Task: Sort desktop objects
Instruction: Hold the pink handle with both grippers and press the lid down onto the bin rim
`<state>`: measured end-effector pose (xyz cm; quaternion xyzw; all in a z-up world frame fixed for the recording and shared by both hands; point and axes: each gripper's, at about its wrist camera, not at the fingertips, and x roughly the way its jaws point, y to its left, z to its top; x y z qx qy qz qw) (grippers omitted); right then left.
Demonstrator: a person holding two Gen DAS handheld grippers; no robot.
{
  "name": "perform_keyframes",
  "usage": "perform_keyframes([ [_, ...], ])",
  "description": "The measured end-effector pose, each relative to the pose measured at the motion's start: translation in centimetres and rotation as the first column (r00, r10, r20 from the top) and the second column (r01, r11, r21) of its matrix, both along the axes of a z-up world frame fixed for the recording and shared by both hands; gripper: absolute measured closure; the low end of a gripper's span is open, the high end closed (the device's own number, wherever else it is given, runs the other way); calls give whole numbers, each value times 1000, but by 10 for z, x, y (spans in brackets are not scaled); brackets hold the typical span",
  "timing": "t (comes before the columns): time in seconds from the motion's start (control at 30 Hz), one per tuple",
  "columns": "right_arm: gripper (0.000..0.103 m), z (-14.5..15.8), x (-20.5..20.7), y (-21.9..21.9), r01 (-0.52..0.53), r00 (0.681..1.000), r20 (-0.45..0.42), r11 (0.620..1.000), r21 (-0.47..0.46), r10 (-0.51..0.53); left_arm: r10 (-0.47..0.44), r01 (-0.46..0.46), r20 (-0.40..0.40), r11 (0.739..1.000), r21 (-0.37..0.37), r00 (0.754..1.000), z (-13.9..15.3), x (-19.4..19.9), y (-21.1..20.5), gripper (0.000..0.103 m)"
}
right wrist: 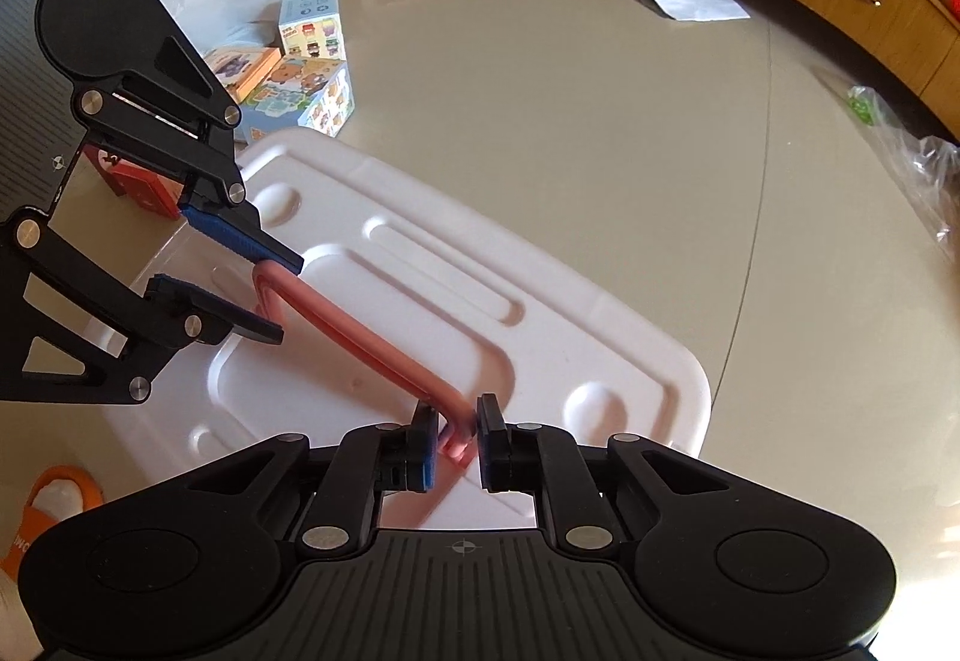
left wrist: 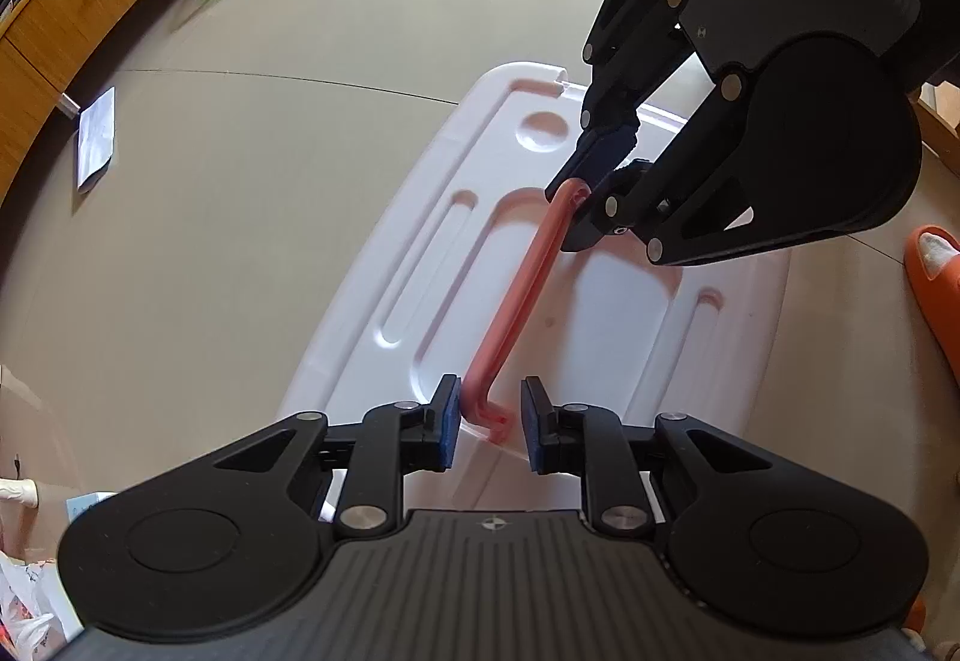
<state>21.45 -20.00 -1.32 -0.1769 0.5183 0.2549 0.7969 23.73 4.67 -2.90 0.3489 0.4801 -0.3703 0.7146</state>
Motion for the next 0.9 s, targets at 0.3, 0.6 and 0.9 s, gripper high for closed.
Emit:
perform_keyframes([
  [0.3, 91, 4, 4, 3, -11, 1000, 14, 1000, -6, 11, 27, -26, -10, 1000, 4, 1000, 5, -3, 5, 82],
  [0.6, 92, 13, 6, 4, -20, 998, 54, 1000, 16, 19, 115, -115, 4, 991, -75, 993, 22, 7, 13, 82],
  [0.9, 92, 10, 10, -12, 25, 1000, 10, 998, 53, -26, 87, -86, -29, 996, 19, 996, 10, 7, 17, 82],
])
